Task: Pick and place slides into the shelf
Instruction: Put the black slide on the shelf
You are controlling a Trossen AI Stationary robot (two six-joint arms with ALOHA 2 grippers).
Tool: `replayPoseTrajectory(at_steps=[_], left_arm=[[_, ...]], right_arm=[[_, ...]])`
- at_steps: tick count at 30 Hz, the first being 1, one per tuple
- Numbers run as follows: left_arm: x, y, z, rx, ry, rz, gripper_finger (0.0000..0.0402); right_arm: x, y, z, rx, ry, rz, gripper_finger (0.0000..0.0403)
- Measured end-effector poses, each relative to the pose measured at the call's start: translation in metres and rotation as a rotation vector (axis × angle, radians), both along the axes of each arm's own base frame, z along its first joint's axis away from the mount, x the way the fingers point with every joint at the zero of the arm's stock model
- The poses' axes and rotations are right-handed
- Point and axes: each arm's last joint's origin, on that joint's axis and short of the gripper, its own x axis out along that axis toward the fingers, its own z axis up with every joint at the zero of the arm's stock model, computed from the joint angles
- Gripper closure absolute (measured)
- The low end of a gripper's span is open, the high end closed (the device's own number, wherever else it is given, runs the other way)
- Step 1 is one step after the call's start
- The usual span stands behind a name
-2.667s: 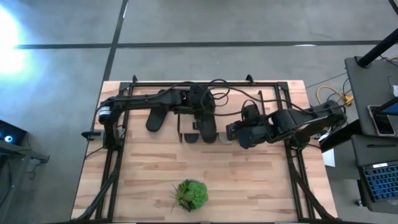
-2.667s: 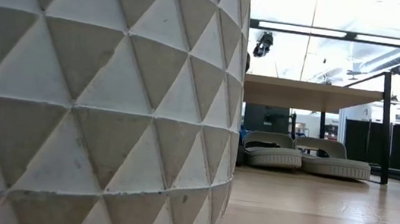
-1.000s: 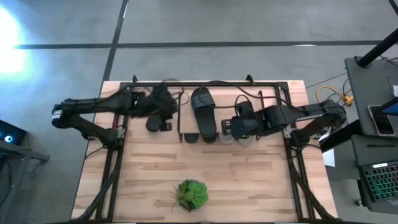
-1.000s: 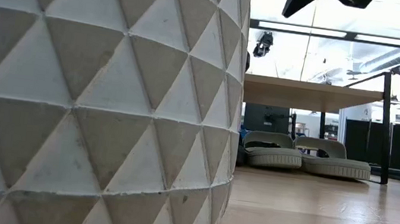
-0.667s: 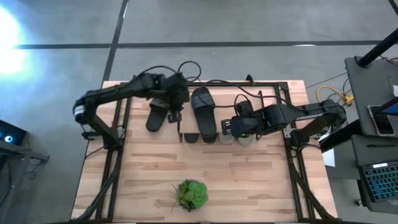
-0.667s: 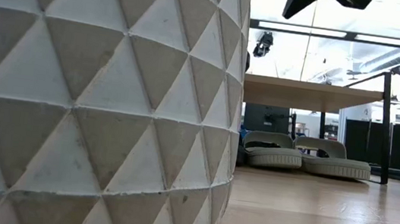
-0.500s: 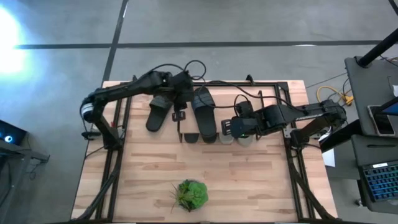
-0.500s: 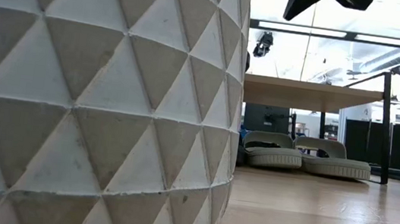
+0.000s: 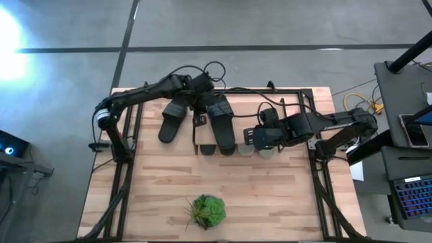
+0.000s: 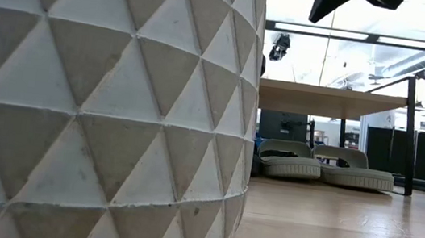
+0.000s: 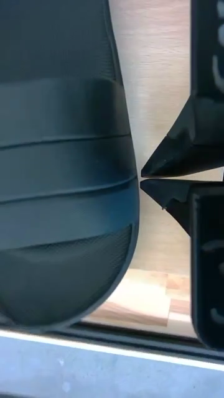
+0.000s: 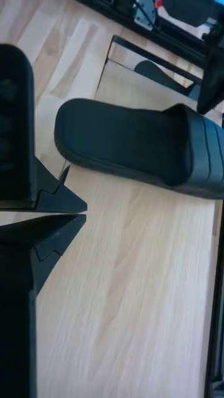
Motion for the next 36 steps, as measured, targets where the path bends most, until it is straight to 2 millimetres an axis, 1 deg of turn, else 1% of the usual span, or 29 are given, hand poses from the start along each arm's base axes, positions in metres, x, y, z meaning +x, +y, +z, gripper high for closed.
replayPoseTrajectory(at_steps=[6, 16, 20, 24, 28, 30, 31, 34, 36], left_arm=[[0.001, 0.002, -0.007, -0.011, 0.039, 0.007, 0.0401], [0.018, 0.009, -0.027, -0.017, 0.057, 0.007, 0.0402], [0.02, 0.01, -0.024, 0.008, 0.025, 0.013, 0.0402], [0.017, 0.01, -0.017, 0.03, 0.031, 0.024, 0.0402], [0.008, 0.008, -0.012, 0.081, 0.107, 0.036, 0.0401], [0.0, 0.006, -0.009, 0.107, 0.146, 0.038, 0.0401], [-0.005, 0.004, -0.004, 0.122, 0.149, 0.044, 0.0401], [-0.025, -0.004, 0.018, 0.173, 0.105, 0.014, 0.0401], [-0.04, -0.013, 0.035, 0.225, 0.067, -0.049, 0.0401]], right_arm=[[-0.004, -0.001, 0.001, -0.017, 0.017, -0.006, 0.0394], [-0.007, -0.002, 0.001, -0.022, 0.039, -0.016, 0.0394], [-0.007, -0.002, 0.0, -0.021, 0.041, -0.018, 0.0394], [-0.007, -0.002, 0.0, -0.02, 0.041, -0.021, 0.0394], [-0.007, -0.002, 0.0, -0.018, 0.039, -0.024, 0.0394], [-0.007, -0.002, 0.0, -0.018, 0.039, -0.024, 0.0394], [-0.007, -0.002, 0.0, -0.018, 0.04, -0.024, 0.0394], [-0.008, -0.002, -0.001, -0.02, 0.047, -0.024, 0.0394], [-0.008, -0.002, -0.002, -0.021, 0.054, -0.025, 0.0394]])
